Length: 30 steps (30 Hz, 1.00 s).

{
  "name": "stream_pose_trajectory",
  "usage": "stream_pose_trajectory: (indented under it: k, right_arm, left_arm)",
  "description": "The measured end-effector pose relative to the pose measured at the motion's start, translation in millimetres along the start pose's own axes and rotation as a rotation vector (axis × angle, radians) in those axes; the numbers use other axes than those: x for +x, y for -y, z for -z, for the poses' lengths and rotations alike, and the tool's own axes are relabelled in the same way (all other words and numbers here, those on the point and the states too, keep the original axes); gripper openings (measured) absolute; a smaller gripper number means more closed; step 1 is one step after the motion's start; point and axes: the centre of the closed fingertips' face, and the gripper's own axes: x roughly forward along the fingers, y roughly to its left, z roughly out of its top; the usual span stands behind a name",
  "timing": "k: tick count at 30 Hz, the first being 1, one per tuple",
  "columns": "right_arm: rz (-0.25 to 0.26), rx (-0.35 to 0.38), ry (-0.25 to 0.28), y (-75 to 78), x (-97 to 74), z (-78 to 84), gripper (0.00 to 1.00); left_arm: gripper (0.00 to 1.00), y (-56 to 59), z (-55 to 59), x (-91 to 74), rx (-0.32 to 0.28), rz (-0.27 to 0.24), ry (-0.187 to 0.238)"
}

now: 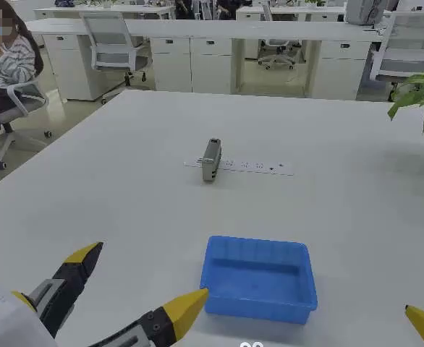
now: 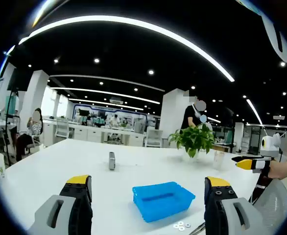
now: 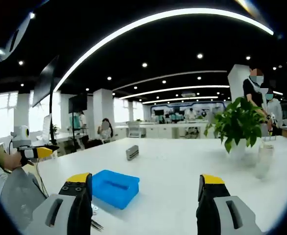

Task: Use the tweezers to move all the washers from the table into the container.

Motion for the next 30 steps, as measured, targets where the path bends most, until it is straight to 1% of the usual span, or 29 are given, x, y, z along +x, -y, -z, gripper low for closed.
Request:
stream_pose_trajectory:
  k: [14,20,26,30]
  right_arm:
    - [-0.001,-0.011,-0.002,-3.2,0.5,-1.3,0.86]
    - [-0.010,-0.024,-0.002,-6.2,1.2,-2.3,0.87]
    - [-0.018,-0.035,-0.007,-8.4,2.3,-1.9,0.87]
    - [-0.028,-0.057,-0.026,-12.2,3.7,0.6,0.86]
  left_arm:
    - [0.97,0.9,1.2,0.6,-0.001,0.007,-0.007]
    - [0.97,0.0,1.8,0.5,0.005,0.003,-0.011]
    - [0.97,-1.3,2.6,0.6,0.009,-0.002,-0.016]
    - [0.97,-2.1,4.4,1.0,0.017,-0.005,-0.027]
